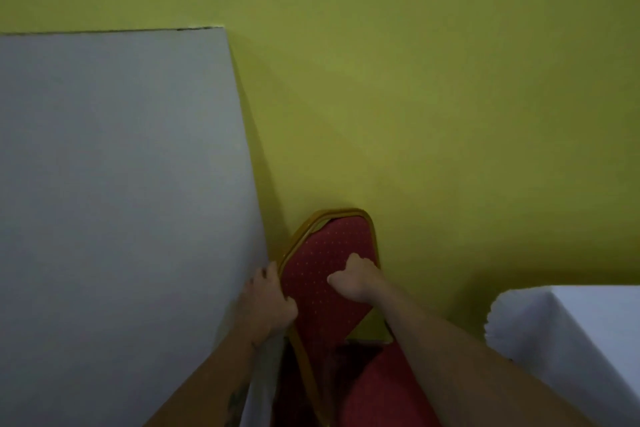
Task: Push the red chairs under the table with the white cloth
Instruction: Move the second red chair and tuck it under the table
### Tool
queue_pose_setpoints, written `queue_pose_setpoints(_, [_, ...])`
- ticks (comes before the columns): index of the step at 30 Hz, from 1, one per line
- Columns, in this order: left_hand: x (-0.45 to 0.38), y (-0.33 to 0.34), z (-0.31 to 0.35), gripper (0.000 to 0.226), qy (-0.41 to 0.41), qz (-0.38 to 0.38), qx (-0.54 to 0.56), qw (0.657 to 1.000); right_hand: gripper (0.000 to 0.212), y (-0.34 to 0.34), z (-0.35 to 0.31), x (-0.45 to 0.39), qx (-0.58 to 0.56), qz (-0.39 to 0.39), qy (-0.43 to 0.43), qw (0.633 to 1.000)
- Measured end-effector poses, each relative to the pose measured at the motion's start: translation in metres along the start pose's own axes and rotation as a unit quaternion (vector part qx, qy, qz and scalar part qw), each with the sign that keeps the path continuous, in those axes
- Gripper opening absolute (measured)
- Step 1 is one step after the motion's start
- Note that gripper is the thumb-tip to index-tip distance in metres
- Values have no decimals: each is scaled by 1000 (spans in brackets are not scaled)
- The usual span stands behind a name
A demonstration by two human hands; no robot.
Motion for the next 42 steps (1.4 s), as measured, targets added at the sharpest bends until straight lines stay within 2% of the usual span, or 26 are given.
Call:
queue_pose_setpoints(4, [-69,27,-21,74,-29,-21,37,999,70,9,-41,-66,-46,-7,39,998])
queue_pose_setpoints(6, [-97,44,-36,64,-52,-42,53,996,81,22,-57,-98,-89,-7,65,994])
queue_pose_setpoints(7, [-109,54,-45,52,-65,-60,81,993,87,30,-63,-114,-114,-10,80,990])
queue_pose_setpoints(9, [-126,72,-59,24,-82,-87,187,975,90,46,-76,-141,-160,-11,103,982])
queue_pose_setpoints(10, [-132,79,-65,17,-90,-96,245,960,95,52,-81,-153,-184,-5,122,975])
queue_pose_setpoints(12, [-139,86,-72,22,-112,-117,323,932,111,63,-87,-169,-216,8,172,961])
queue_pose_setpoints(15, [-148,92,-79,26,-134,-172,360,907,124,70,-89,-180,-199,34,202,958])
queue_pose_setpoints(20, [-146,100,-85,29,-135,-221,342,903,127,73,-81,-174,-180,49,172,967])
queue_pose_setpoints(27, [-84,118,-59,39,-107,-281,323,897,121,64,-41,-126,-145,54,142,978])
queue_pose_setpoints(30, [-51,128,-42,47,-71,-358,264,893,119,56,-16,-97,-135,46,126,982])
queue_pose_setpoints(32, [-27,120,-28,43,-7,-403,169,899,117,54,1,-74,-130,31,116,984])
queue_pose_setpoints(34, [-19,99,-21,34,22,-394,74,916,117,55,19,-49,-119,32,119,985])
queue_pose_setpoints(36, [-34,69,-17,36,25,-318,39,947,116,59,34,-25,-109,49,129,984])
queue_pose_setpoints(39, [-59,39,11,37,26,-193,84,977,112,67,56,8,-110,58,145,982])
queue_pose_setpoints(42, [-50,44,69,39,28,-185,165,968,113,80,77,39,-138,26,176,974])
Point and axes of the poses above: each hand's wrist, its own x-axis away from the middle knuckle, its own y-axis out of the palm, z = x × y, the point moved 6 cm from there along -x, towards the middle knuckle, and after that the axes turned 4 degrees about x, right-handed, at the moved point
